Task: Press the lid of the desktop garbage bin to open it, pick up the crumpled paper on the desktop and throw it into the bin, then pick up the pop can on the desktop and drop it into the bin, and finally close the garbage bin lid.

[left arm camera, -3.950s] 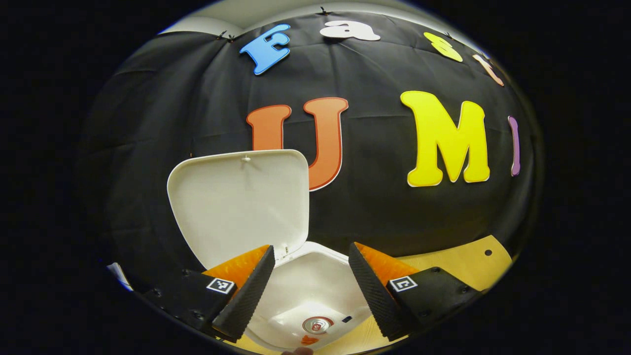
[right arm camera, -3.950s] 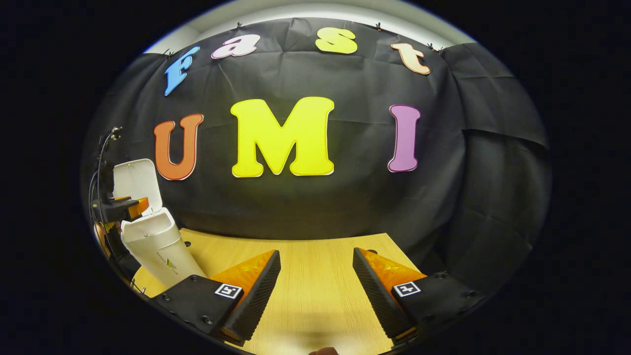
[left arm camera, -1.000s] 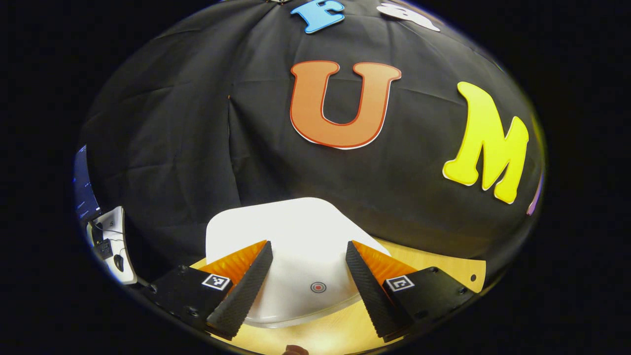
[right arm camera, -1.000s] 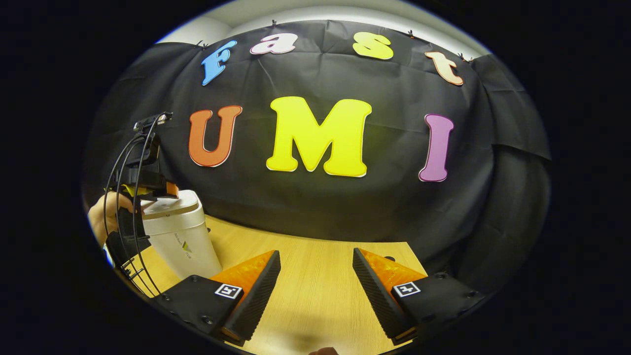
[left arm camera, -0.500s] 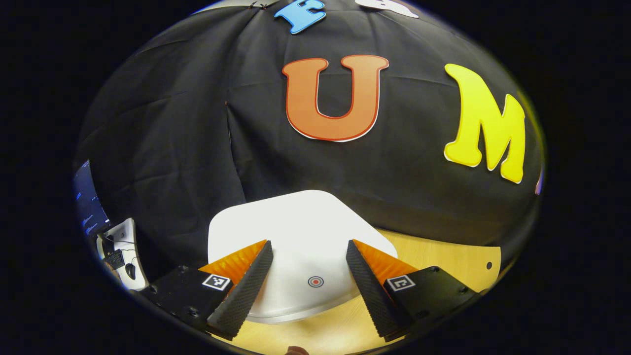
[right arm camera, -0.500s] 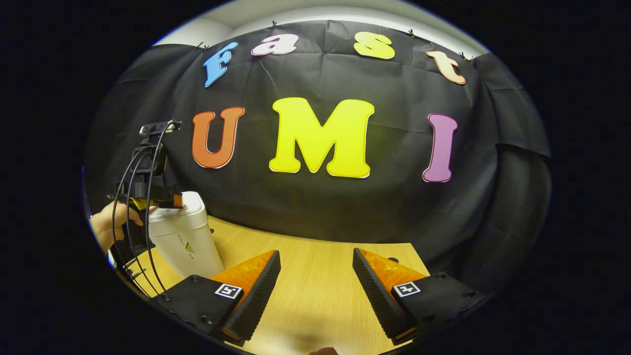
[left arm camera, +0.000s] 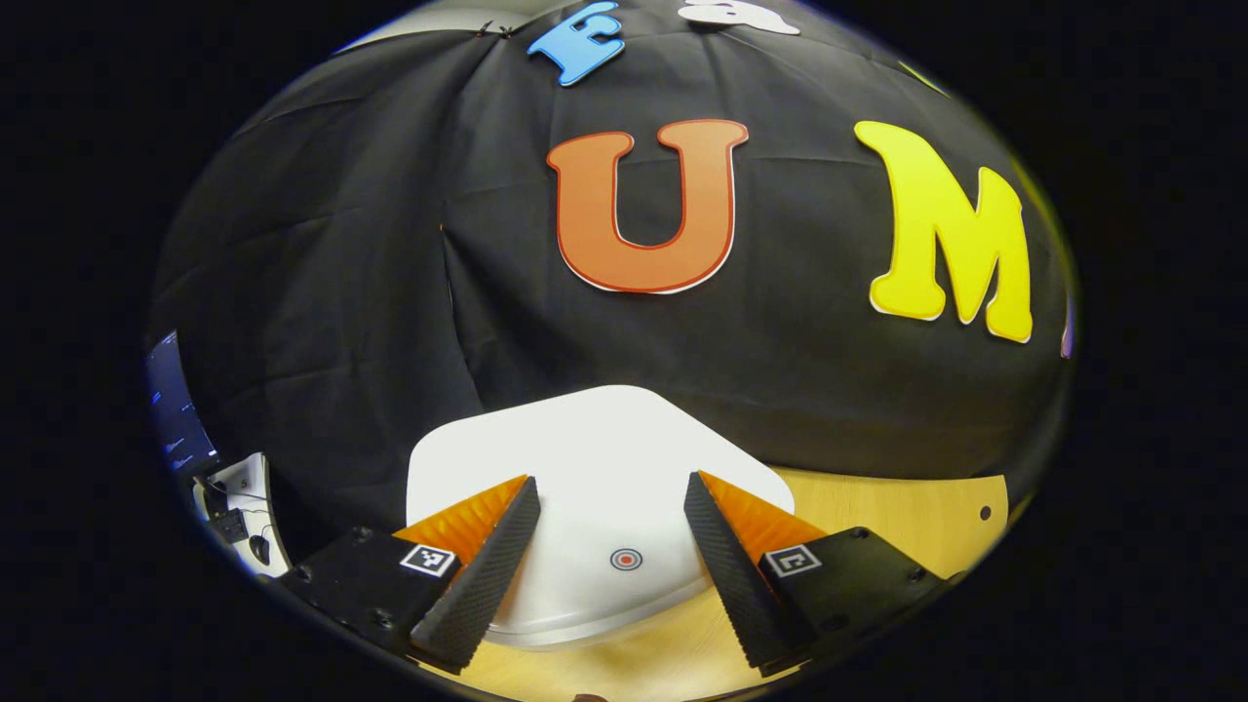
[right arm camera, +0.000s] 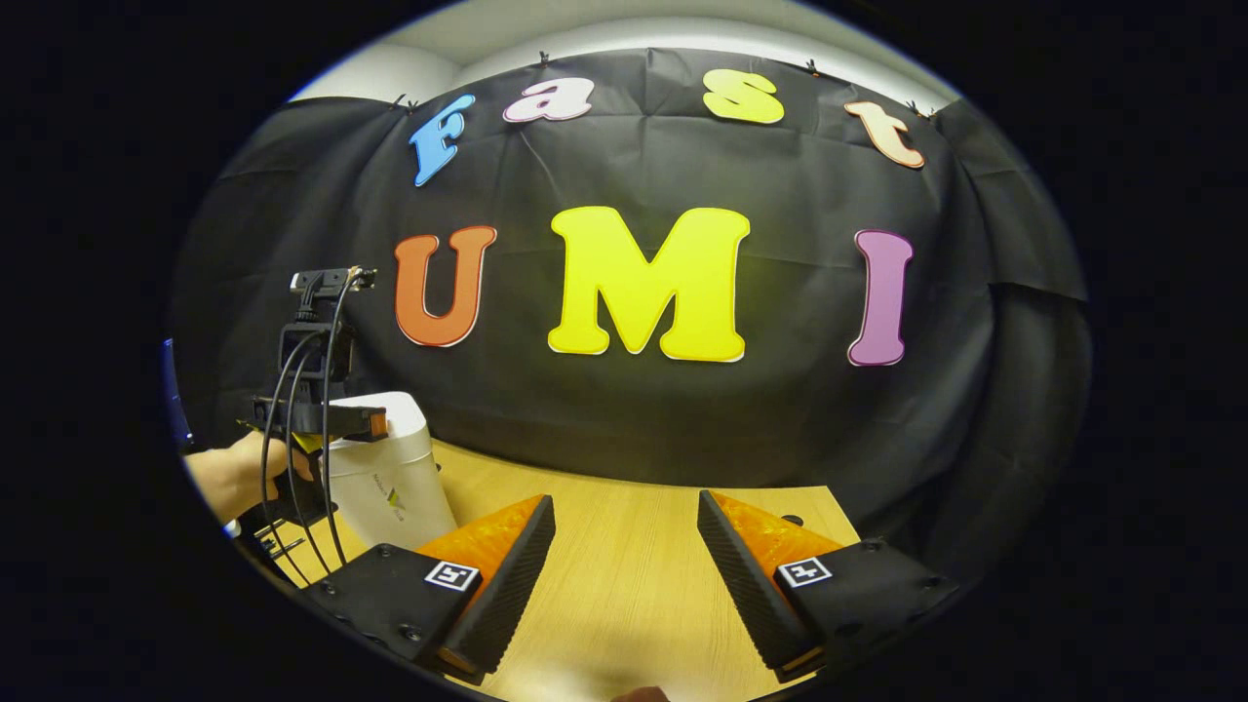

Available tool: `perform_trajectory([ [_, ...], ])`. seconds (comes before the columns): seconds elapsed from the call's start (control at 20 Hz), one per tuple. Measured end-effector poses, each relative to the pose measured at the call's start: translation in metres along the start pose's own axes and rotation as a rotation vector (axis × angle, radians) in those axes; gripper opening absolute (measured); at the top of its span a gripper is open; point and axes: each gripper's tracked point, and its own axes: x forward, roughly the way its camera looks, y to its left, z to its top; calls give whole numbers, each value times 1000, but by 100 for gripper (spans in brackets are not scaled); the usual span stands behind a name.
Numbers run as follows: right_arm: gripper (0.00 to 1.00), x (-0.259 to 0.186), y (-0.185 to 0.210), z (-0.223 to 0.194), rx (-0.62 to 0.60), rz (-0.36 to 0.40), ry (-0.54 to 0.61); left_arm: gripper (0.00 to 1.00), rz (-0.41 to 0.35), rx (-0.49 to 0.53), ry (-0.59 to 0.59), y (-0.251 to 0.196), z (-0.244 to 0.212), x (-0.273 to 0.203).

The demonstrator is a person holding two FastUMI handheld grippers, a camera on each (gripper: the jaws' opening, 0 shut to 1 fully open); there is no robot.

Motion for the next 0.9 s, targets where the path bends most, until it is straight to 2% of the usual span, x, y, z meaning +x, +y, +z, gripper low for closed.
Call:
perform_trajectory([
  [0.3,95,-2,-3,3,-2,-32,-8,98,-16,-40,-34,-1,7,-1],
  [0.45,95,-1,-4,2,-9,-51,-1,98,-48,-62,-70,-5,16,-7],
  [0.9,95,9,11,-2,-38,-86,-15,98,-252,-41,-262,-30,47,-64],
])
